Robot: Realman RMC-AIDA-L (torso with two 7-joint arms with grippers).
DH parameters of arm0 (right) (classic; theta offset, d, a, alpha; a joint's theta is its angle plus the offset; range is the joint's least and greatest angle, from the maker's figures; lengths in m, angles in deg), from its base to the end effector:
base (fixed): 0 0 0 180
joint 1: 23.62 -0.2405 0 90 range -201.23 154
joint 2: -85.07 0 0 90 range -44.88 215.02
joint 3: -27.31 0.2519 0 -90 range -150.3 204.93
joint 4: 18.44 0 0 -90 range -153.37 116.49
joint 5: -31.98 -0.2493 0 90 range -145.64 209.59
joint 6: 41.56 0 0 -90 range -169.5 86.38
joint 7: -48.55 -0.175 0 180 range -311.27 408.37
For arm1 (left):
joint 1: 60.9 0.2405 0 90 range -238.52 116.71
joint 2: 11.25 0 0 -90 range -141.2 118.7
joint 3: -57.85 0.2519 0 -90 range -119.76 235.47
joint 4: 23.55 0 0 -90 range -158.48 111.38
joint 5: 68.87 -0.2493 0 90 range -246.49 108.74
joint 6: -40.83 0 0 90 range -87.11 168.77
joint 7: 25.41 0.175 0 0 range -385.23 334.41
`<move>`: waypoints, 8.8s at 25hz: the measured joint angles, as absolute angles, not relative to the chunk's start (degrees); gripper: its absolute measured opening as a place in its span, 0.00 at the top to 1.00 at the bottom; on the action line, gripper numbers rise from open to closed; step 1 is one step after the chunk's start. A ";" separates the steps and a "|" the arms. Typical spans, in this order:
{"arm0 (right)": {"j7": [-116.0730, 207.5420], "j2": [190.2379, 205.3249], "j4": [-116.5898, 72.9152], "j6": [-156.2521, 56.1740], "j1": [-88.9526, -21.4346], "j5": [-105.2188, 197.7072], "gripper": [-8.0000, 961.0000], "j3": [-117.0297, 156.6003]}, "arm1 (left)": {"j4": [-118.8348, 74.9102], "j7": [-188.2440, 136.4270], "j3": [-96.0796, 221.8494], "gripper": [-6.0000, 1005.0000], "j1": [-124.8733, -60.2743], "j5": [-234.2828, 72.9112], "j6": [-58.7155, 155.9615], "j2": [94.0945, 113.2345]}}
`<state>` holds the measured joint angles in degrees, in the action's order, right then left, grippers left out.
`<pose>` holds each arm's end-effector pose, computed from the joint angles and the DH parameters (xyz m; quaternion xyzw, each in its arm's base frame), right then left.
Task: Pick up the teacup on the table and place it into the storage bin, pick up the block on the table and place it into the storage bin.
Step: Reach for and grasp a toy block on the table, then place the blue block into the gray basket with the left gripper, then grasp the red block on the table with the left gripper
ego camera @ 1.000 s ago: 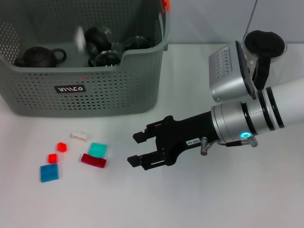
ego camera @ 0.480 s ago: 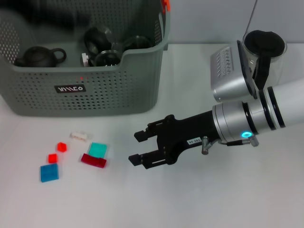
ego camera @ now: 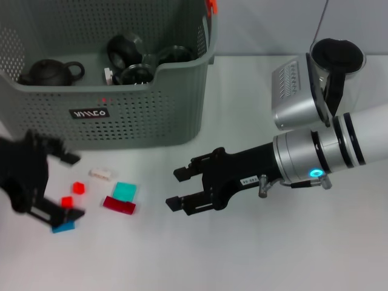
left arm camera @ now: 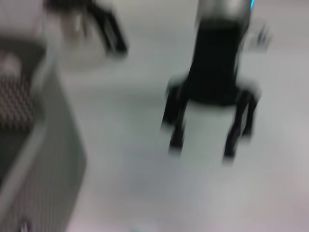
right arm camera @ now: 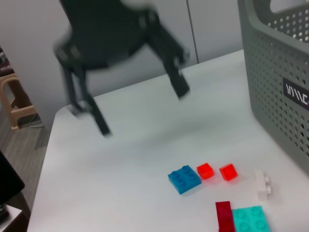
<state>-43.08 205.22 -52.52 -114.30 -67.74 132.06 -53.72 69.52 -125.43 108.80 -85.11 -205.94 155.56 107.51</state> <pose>0.1537 0.3837 -0.1406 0.9826 -0.1393 -0.1220 0.0142 -0.2143 0.3262 0.0948 -0.9861 -0.0940 0.0886 0.1044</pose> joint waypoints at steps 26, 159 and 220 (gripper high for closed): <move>-43.12 205.22 -52.62 -114.35 -67.73 131.98 0.29 -53.72 | 52.76 -132.38 128.28 0.06 -91.00 -232.71 140.18 109.23; -42.33 205.21 -53.00 -113.36 -67.21 132.16 0.29 -52.29 | 41.67 -132.87 129.73 0.60 -96.27 -232.68 135.74 107.54; -42.24 205.21 -52.73 -113.70 -66.85 132.16 0.30 -52.22 | 70.09 -125.85 107.45 0.05 -83.09 -194.71 151.48 109.10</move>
<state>-42.24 205.21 -52.73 -113.70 -66.85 132.16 -52.22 70.09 -125.85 107.45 -83.09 -194.71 151.48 109.10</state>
